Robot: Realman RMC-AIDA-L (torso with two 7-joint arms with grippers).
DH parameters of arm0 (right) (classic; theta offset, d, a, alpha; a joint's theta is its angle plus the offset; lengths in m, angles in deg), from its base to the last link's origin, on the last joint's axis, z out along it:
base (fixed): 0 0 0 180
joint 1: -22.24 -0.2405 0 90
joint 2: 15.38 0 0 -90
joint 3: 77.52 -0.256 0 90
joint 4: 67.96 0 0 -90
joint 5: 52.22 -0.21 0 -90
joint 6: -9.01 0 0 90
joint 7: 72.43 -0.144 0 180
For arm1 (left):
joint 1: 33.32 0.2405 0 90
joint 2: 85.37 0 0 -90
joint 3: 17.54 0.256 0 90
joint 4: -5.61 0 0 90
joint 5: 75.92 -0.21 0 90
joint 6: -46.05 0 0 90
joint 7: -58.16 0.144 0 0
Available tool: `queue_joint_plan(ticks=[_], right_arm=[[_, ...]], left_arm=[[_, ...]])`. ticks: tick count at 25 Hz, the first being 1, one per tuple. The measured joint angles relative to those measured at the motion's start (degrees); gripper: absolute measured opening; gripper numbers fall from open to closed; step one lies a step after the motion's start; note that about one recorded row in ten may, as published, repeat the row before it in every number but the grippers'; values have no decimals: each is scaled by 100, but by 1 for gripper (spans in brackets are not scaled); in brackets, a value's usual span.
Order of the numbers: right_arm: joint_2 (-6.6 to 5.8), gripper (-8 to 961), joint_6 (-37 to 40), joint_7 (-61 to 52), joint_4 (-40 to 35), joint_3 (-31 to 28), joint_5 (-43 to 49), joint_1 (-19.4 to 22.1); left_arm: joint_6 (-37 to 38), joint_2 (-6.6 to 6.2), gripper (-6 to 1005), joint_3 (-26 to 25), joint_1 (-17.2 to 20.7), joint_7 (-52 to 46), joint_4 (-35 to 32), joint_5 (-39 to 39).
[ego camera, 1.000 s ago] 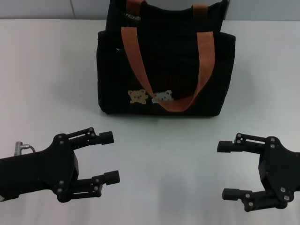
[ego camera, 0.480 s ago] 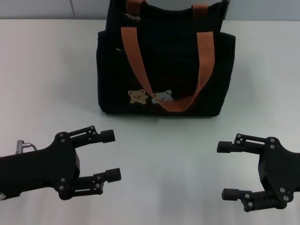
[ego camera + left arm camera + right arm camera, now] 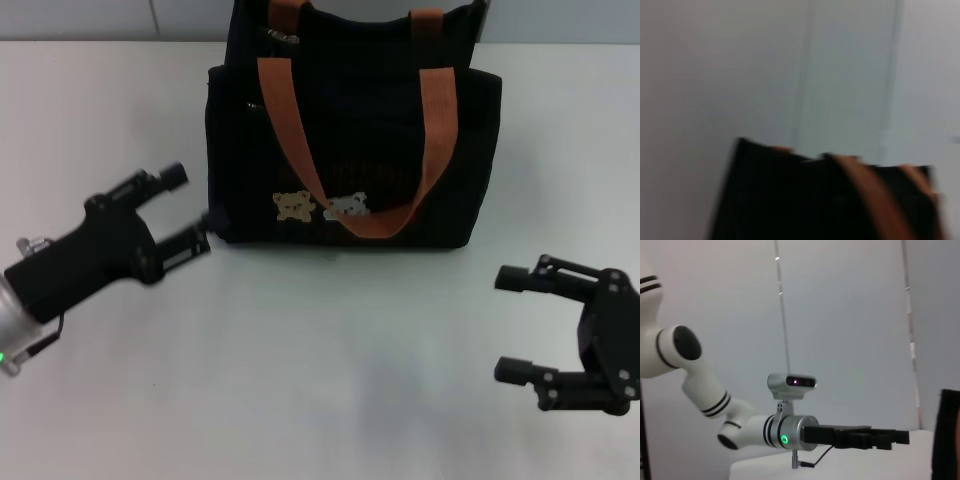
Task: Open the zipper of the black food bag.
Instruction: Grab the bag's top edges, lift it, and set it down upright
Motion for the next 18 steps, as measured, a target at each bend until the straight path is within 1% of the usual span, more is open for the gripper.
queue_joint_plan(ticks=[1, 2, 3, 5, 6, 8, 9, 11, 13, 18], right_arm=[[0, 831, 0, 0, 0, 0, 0, 0], [0, 831, -6, 0, 3, -31, 0, 25], [0, 831, -19, 0, 4, -62, -1, 57], [4, 831, -26, 0, -6, -67, -2, 81], [4, 831, -26, 0, -6, -67, -2, 81], [14, 831, -28, 0, 1, -71, -3, 86], [14, 830, -28, 0, 1, -71, -3, 86], [15, 830, -33, 0, 6, -76, -3, 87], [23, 830, -51, 0, 5, -80, -3, 92], [35, 830, -111, 0, 5, -118, -3, 112]], left_arm=[[0, 0, 738, 0, 0, 0, 0, 0], [-962, 6, 736, -44, -148, 326, 456, 597], [-1296, 7, 734, -44, -265, 481, 655, 727], [-1296, 7, 731, -44, -265, 481, 655, 727], [-1663, 7, 730, -45, -444, 669, 904, 769], [-2109, 29, 726, -57, -693, 964, 1166, 776], [-2109, 29, 725, -57, -693, 964, 1166, 776], [-2340, 41, 721, -96, -829, 1193, 1335, 779], [-2428, 41, 718, -160, -887, 1372, 1436, 785], [-2347, 38, 710, -242, -840, 1598, 1457, 789]])
